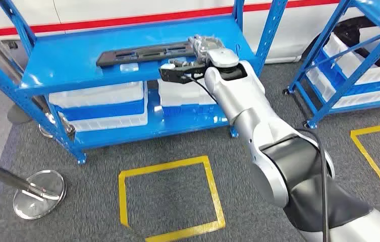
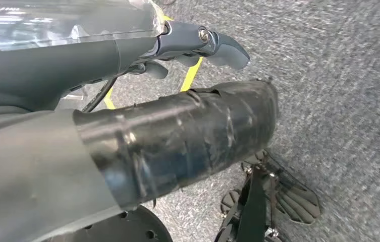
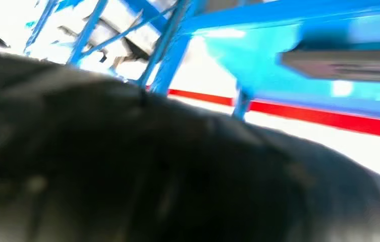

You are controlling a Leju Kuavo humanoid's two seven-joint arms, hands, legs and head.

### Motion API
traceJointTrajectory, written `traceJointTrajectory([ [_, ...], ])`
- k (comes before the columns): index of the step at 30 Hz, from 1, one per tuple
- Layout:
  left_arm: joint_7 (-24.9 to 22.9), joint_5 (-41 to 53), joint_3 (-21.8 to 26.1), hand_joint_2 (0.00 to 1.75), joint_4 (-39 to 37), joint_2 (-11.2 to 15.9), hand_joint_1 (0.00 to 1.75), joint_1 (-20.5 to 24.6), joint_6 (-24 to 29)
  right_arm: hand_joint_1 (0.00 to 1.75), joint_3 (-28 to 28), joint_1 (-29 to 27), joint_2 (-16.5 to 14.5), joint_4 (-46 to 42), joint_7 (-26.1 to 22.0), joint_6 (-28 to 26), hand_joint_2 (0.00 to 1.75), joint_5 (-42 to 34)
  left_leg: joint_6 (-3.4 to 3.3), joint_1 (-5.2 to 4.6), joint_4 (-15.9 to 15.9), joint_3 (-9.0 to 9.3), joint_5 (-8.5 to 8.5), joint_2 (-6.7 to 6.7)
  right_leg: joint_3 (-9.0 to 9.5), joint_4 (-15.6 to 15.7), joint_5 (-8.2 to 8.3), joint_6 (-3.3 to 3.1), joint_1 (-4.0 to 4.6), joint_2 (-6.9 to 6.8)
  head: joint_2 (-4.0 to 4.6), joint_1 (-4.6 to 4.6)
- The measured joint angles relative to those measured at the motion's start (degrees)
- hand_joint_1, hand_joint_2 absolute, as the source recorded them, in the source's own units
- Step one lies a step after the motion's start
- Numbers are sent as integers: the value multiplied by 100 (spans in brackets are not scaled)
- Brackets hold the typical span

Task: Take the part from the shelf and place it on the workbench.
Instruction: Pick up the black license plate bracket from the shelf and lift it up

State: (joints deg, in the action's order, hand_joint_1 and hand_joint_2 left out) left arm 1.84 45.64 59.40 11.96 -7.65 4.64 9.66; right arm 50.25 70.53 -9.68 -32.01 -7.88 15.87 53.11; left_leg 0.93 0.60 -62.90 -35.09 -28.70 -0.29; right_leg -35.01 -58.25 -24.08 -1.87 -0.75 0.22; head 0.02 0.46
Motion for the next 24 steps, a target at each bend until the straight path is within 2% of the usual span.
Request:
traceJointTrajectory([
  [2,16,1,2,0,1,3,0,3,-3,0,7,-2,-1,-2,2,55,0,-53,28,9,-426,-241,-161,0,20,-2,-21,-17,2,0,0,-1],
  [3,27,2,4,0,1,4,0,6,-7,0,14,-7,-2,-3,1,102,0,-102,53,17,-799,-465,-279,0,38,-6,-43,-29,4,1,0,-1],
  [4,32,6,5,0,1,6,0,6,-9,0,19,-17,-1,-3,-7,145,0,-152,72,24,-1062,-648,-316,0,54,-17,-69,-33,4,4,0,-2],
  [5,28,12,5,0,1,7,0,3,-10,0,22,-27,-1,-4,-15,172,0,-194,84,31,-1135,-744,-242,1,73,-31,-98,-30,2,9,0,-2],
  [6,19,20,6,0,0,7,0,-2,-8,0,26,-32,1,-8,-24,180,0,-230,89,41,-985,-726,-57,2,100,-48,-132,-23,0,17,0,-2],
  [8,-9,45,8,0,0,11,0,-15,0,0,32,-28,10,-30,-32,173,0,-282,77,55,-266,-445,409,8,170,-78,-213,9,1,27,0,-1],
  [9,-25,56,9,0,0,14,0,-17,6,0,43,-19,19,-44,-32,169,0,-299,56,47,67,-293,543,9,190,-94,-248,32,9,30,0,-1],
  [10,-41,68,10,0,0,16,0,-14,12,0,57,-11,29,-59,-32,166,0,-317,24,34,279,-195,590,10,196,-101,-270,57,17,31,0,0],
  [11,-54,74,11,0,0,17,0,-10,16,0,76,-4,39,-69,-33,165,0,-335,-12,18,356,-158,557,6,193,-99,-282,81,25,27,0,1],
  [13,-68,83,14,0,0,17,0,1,20,0,117,6,51,-97,-33,164,0,-350,-86,16,412,-140,532,-6,191,-85,-303,132,30,11,0,0],
  [15,-69,83,22,0,0,17,0,-5,19,0,158,40,66,-125,-27,162,0,-322,-160,39,473,-80,525,-21,131,-252,-418,183,21,-3,0,2],
  [17,-66,83,35,0,0,17,0,-8,16,0,207,81,95,-142,-19,160,0,-288,-229,49,504,-25,506,-50,-179,-873,-689,215,8,-4,0,3],
  [19,-64,83,45,0,0,19,0,-5,13,0,251,79,119,-144,-16,161,0,-276,-262,48,494,-1,472,-109,-615,-1597,-898,236,-3,-4,0,4],
  [20,-63,84,48,0,0,19,0,-3,13,0,261,67,124,-143,-16,161,0,-275,-263,49,485,15,450,-153,-739,-1733,-859,242,-12,-4,0,4],
  [21,-63,85,49,0,0,20,0,-1,11,0,267,60,129,-144,-16,161,0,-275,-256,49,471,37,424,-204,-758,-1654,-706,241,-22,-1,0,4],
  [22,-63,90,50,0,0,20,0,2,9,0,269,62,134,-144,-16,160,0,-275,-243,49,454,65,394,-260,-666,-1357,-463,232,-30,21,0,4],
  [23,-62,96,51,0,0,19,0,3,7,0,273,71,142,-144,-16,155,0,-275,-225,51,437,87,361,-314,-524,-962,-218,215,-37,91,0,4],
  [24,-62,104,52,0,0,17,0,6,4,0,287,82,160,-144,-11,148,0,-275,-198,42,411,94,331,-358,-385,-605,-43,198,-42,191,0,4],
])
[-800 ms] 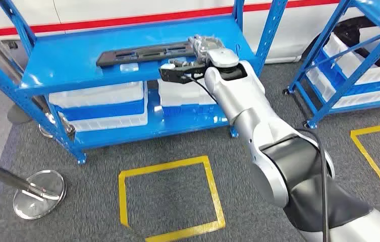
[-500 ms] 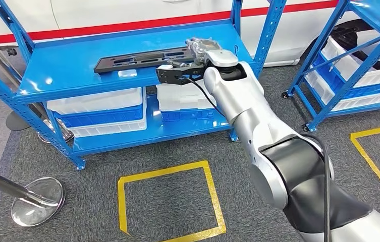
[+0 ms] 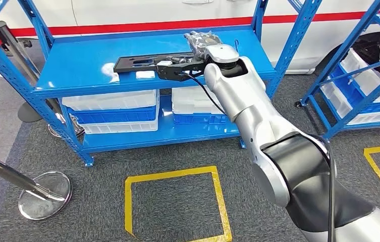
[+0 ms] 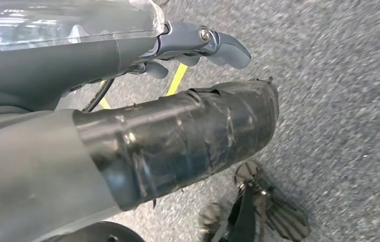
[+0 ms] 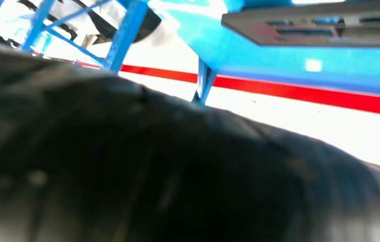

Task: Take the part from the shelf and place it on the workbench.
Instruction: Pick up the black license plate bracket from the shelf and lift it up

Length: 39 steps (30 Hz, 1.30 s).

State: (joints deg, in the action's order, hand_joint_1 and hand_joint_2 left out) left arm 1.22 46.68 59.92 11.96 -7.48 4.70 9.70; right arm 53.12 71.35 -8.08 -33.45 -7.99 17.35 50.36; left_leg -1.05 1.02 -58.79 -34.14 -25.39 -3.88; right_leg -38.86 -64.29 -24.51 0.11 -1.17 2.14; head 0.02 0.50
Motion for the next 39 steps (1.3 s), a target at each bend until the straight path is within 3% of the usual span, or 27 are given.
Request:
traceJointTrajectory([
  [2,-1,19,3,0,0,-4,0,-2,-1,0,37,14,34,-1,4,-16,0,-24,60,7,-24,-31,-30,-70,161,383,73,-23,12,148,0,1],
  [4,-3,45,5,0,0,-4,0,-4,1,0,65,21,43,-9,-8,-27,0,-94,130,29,-4,-49,-34,-130,214,454,22,-43,20,125,0,1],
  [6,-7,67,7,0,0,-4,0,-9,4,0,75,32,42,-25,-19,-34,0,-160,191,28,-108,-81,-101,-16,296,523,14,-85,-9,66,0,-3],
  [7,-8,73,8,0,0,-3,0,-6,5,0,85,42,44,-32,-21,-39,0,-180,215,22,-308,-173,-196,91,348,555,6,-112,-25,33,0,-3],
  [9,-10,77,9,0,0,0,0,5,8,0,129,54,50,-36,-21,-45,0,-207,253,21,-1007,-551,-449,287,423,571,-36,-160,-12,-24,0,-5],
  [11,-11,77,14,0,0,3,0,11,12,0,173,38,54,-33,-21,-45,0,-218,273,25,-1527,-903,-506,333,481,565,-91,-175,-2,-61,0,-6],
  [12,-11,77,20,0,0,3,0,9,13,0,188,29,54,-32,-21,-46,0,-219,272,25,-1503,-948,-376,339,518,561,-125,-172,0,-73,0,-6],
  [13,-12,77,28,0,0,3,0,4,14,0,198,26,55,-32,-21,-48,0,-219,262,24,-1253,-876,-151,341,564,555,-164,-166,2,-82,0,-6],
  [15,-13,77,46,0,0,6,0,-7,15,0,225,36,56,-34,-21,-53,0,-219,219,9,-507,-568,285,345,653,543,-251,-141,11,-98,0,-6],
  [16,-13,77,53,0,0,8,0,-5,15,0,242,46,58,-36,-21,-57,0,-219,190,-9,-204,-428,372,346,673,535,-287,-120,20,-103,0,-6],
  [19,-13,75,66,0,0,13,0,17,16,0,276,55,66,-42,-21,-70,0,-219,115,-55,26,-315,296,344,674,556,-327,-52,31,-116,0,-5],
  [22,-13,75,84,0,0,10,0,12,16,0,279,66,75,-47,-21,-77,0,-220,35,-4,124,-216,283,351,608,377,-468,15,36,-137,0,-4],
  [25,-12,75,92,0,0,9,0,11,12,0,303,70,91,-45,-21,-77,0,-221,-37,5,160,-121,227,356,25,-671,-856,43,39,-154,0,-2],
  [26,-11,75,93,0,0,9,0,13,10,0,323,51,98,-41,-21,-76,0,-225,-46,3,152,-94,196,353,-181,-960,-891,48,37,-155,0,-1],
  [28,-9,77,95,0,0,9,0,15,9,0,356,19,110,-32,-17,-75,0,-232,-39,4,123,-28,122,343,-319,-956,-633,48,30,-163,0,-2],
  [30,-8,79,96,0,0,8,0,9,5,0,369,24,114,-27,-10,-76,0,-234,-9,6,66,49,17,331,-87,-247,-135,22,29,-181,0,-2],
  [32,-8,79,97,0,0,7,0,10,1,0,383,43,119,-26,-8,-77,0,-234,43,-12,7,76,-70,327,157,318,83,-11,57,-190,0,-1],
  [34,-6,79,97,0,0,7,0,17,0,0,413,44,126,-23,-8,-78,0,-237,100,-25,-4,67,-98,328,212,414,24,-46,86,-183,0,3],
  [37,-4,84,98,0,0,0,0,20,-2,0,443,46,138,-19,-15,-86,0,-258,183,-9,-106,49,-200,342,280,484,-7,-124,56,-170,0,1],
  [39,-3,93,99,0,0,-2,0,20,-2,0,472,47,139,-14,-21,-94,0,-284,227,0,-635,-208,-437,355,353,519,-34,-175,43,-168,0,-1],
])
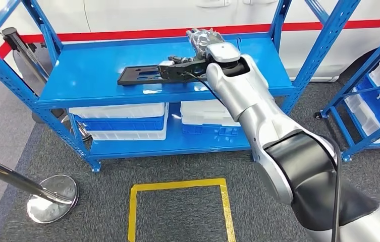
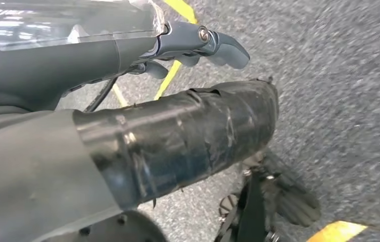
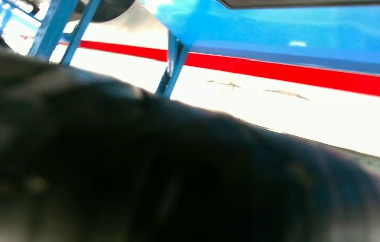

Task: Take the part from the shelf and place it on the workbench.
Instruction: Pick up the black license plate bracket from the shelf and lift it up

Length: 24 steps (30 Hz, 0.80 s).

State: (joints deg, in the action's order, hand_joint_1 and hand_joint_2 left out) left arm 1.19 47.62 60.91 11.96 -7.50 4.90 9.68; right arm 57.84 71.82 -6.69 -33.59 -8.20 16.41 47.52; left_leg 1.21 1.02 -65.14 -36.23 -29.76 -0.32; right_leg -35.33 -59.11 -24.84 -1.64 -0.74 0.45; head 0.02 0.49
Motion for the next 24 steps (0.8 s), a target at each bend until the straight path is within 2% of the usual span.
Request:
traceJointTrajectory([
  [2,1,8,1,0,0,3,0,4,0,0,45,-45,0,21,-3,-10,0,-19,17,1,-755,-453,-214,2,55,1,-48,-31,15,0,0,-2],
  [3,1,14,1,0,0,4,0,1,0,0,66,-81,0,37,-7,-20,0,-28,13,1,-957,-611,-203,1,86,1,-76,-37,25,2,0,-3],
  [4,1,24,1,0,0,4,0,-5,0,0,80,-114,0,56,-14,-37,0,-39,-3,-1,-943,-668,-79,1,122,0,-105,-39,35,7,0,-2],
  [5,1,36,1,0,0,3,0,-11,0,0,89,-135,0,75,-29,-60,0,-55,-32,-6,-688,-597,144,1,166,-1,-136,-38,44,14,0,-2],
  [6,1,48,2,0,0,3,0,-18,2,0,93,-147,1,93,-47,-85,0,-76,-78,-22,-285,-460,411,1,214,0,-172,-35,51,19,0,-1],
  [7,1,57,5,0,0,7,0,-23,4,0,100,-147,3,110,-64,-104,0,-96,-128,-44,78,-304,604,1,252,0,-207,-26,65,22,0,-1],
  [8,1,62,9,0,0,11,0,-20,7,0,113,-145,5,126,-78,-115,0,-114,-175,-69,382,-165,719,2,275,1,-235,-12,70,24,0,-2],
  [9,1,66,14,0,0,15,0,-14,11,0,126,-148,9,143,-84,-119,0,-129,-211,-93,554,-86,740,1,281,3,-253,8,70,23,0,-1],
  [11,2,71,27,0,0,20,0,3,17,0,144,-165,14,183,-89,-116,0,-145,-251,-110,658,-26,681,-1,290,30,-267,58,64,23,0,-2],
  [13,5,76,42,0,0,16,0,2,19,0,144,-185,20,223,-91,-124,0,-153,-278,-74,764,57,675,8,285,-18,-329,113,65,12,0,-1],
  [14,8,78,46,0,0,13,0,-1,18,0,145,-186,26,240,-92,-129,0,-156,-292,-54,820,109,676,14,214,-180,-416,139,66,7,0,0],
  [15,12,81,49,0,0,9,0,-4,17,0,149,-192,36,254,-94,-133,0,-161,-308,-40,849,150,668,19,56,-480,-546,161,57,1,0,1],
  [17,22,86,52,0,0,9,0,4,17,0,164,-225,62,285,-101,-134,0,-176,-336,-40,849,187,628,15,-406,-1245,-787,201,32,-3,0,0],
  [18,27,89,55,0,0,9,0,9,17,0,173,-259,73,302,-104,-134,0,-191,-340,-38,836,206,597,11,-601,-1496,-798,220,13,-7,0,1],
  [19,31,93,61,0,0,9,0,10,16,0,182,-296,80,320,-108,-134,0,-206,-333,-35,818,231,560,4,-692,-1527,-684,238,-7,-11,0,1],
  [20,34,97,68,0,0,9,0,8,15,0,187,-326,84,335,-112,-135,0,-221,-318,-30,792,265,516,-2,-674,-1346,-471,252,-28,-16,0,1],
  [21,34,101,75,0,0,9,0,5,14,0,191,-346,86,348,-117,-136,0,-232,-299,-26,757,299,461,-7,-563,-986,-194,260,-46,-26,0,2],
  [22,34,104,83,0,0,9,0,0,13,0,199,-356,93,359,-124,-136,0,-238,-270,-30,719,322,405,-11,-429,-643,2,261,-49,-33,0,2],
  [23,34,107,89,0,0,9,0,0,13,0,215,-361,101,366,-139,-131,0,-245,-238,-37,675,329,355,-15,-305,-350,102,247,-43,-35,0,2],
  [24,34,109,95,0,0,9,0,2,13,0,233,-373,107,372,-160,-122,0,-254,-204,-42,644,326,320,-17,-227,-178,128,226,-28,-36,0,1],
])
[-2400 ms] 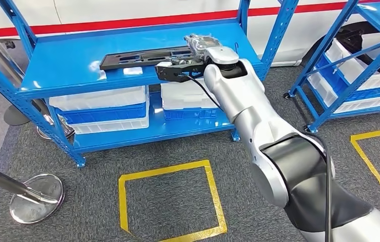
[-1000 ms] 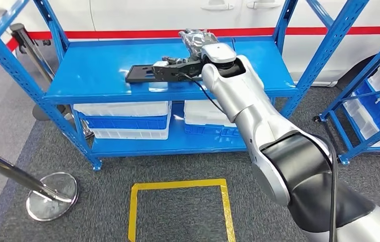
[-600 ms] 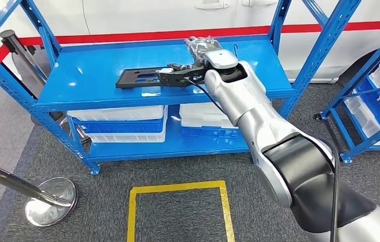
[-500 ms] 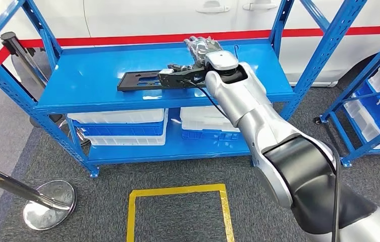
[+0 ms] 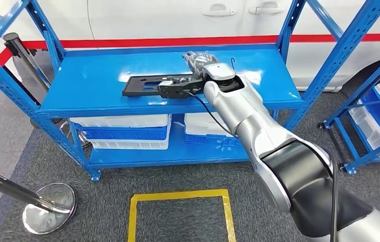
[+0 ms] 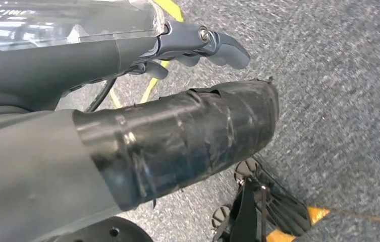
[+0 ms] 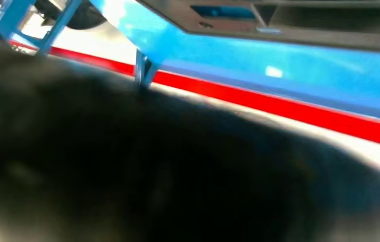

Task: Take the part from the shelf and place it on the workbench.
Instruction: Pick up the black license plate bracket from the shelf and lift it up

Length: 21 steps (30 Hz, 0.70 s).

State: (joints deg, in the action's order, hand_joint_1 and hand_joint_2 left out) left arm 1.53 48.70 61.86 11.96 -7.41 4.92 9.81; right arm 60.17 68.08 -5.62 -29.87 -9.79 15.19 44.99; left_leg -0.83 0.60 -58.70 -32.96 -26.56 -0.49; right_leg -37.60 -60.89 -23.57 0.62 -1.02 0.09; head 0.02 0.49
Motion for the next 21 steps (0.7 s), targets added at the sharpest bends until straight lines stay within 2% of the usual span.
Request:
traceJointTrajectory([
  [3,0,12,13,0,0,-1,0,18,-3,0,33,-56,16,20,-40,21,0,-19,99,12,-4,-4,-44,2,63,83,-74,-95,24,15,0,1],
  [5,-1,16,19,0,0,-4,0,16,-4,0,36,-67,24,26,-40,19,0,-23,158,22,-195,-72,-161,13,131,136,-83,-163,-1,23,0,2],
  [6,-1,17,23,0,0,-5,0,14,-4,0,41,-70,22,25,-42,19,0,-26,182,27,-452,-198,-277,18,169,158,-94,-193,-10,24,0,1],
  [8,0,17,33,0,0,-3,0,16,-3,0,55,-95,22,29,-44,20,0,-30,218,31,-1202,-615,-538,21,225,167,-134,-235,2,23,0,0],
  [9,1,17,37,0,0,-1,0,18,-3,0,61,-116,22,33,-44,21,0,-33,226,32,-1497,-812,-591,21,249,166,-157,-245,10,23,0,1],
  [10,1,17,39,0,0,0,0,15,-3,0,66,-138,22,37,-44,21,0,-37,223,32,-1607,-929,-532,21,280,164,-184,-248,19,25,0,0],
  [11,2,19,41,0,0,0,0,10,-4,0,70,-155,22,39,-44,21,0,-42,208,32,-1475,-925,-350,21,317,162,-213,-246,25,30,0,0],
  [13,4,30,44,0,0,3,0,-5,-4,0,76,-169,23,42,-44,19,0,-59,150,21,-796,-684,118,21,396,161,-275,-233,31,39,0,1],
  [14,5,38,45,0,0,7,0,-9,-4,0,81,-167,24,43,-45,18,0,-70,112,2,-451,-539,286,22,421,158,-302,-217,40,42,0,1],
  [16,13,53,46,0,1,16,0,4,-4,0,95,-175,26,51,-47,19,87,-86,48,-40,-56,-370,363,23,422,160,-335,-170,43,43,0,1],
  [18,21,58,47,0,1,20,0,23,-7,0,109,-186,26,64,-58,57,175,-95,12,-46,32,-329,324,19,423,182,-349,-108,44,39,0,1],
  [19,24,61,48,0,1,21,0,20,-9,0,116,-189,27,72,-71,88,175,-99,-8,-32,72,-292,327,20,430,164,-374,-76,44,33,0,1],
  [21,32,67,50,0,0,19,0,11,-17,0,143,-185,41,85,-110,146,87,-105,-68,2,156,-199,324,31,314,-126,-539,-30,47,24,0,3],
])
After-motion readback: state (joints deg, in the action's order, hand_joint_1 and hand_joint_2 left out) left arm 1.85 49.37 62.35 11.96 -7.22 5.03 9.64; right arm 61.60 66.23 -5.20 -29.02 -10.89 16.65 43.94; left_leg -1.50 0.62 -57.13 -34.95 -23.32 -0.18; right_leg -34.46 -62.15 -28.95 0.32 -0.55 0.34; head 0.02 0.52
